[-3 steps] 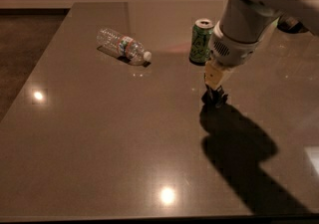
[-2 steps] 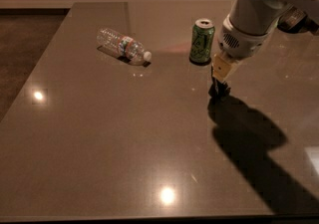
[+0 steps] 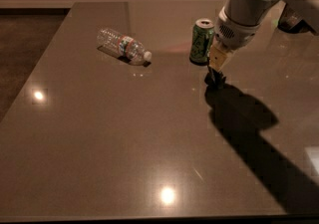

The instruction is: Move rxbar chocolate near green can

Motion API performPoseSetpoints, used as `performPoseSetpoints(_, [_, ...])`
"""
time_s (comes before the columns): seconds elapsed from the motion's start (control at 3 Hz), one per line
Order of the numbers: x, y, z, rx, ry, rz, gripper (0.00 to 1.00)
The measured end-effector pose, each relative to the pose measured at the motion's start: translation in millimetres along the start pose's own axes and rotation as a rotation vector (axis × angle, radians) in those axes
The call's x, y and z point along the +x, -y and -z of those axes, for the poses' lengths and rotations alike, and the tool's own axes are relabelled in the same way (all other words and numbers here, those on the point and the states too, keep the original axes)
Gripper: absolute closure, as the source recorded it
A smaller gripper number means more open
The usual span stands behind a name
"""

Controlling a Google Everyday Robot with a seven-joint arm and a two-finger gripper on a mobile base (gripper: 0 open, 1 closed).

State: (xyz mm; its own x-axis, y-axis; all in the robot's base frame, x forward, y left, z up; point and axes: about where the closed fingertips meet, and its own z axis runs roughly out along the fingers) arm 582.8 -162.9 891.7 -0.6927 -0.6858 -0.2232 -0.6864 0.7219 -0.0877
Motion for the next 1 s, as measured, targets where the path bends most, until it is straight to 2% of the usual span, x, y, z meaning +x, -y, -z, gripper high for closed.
performPoseSetpoints(0.33, [-2.0,5.5,-3.1,0.007,0.003,0.001,0.83])
performPoseSetpoints(1.0, [-3.9,4.9,-4.7,0.008,0.007,0.004,0.36])
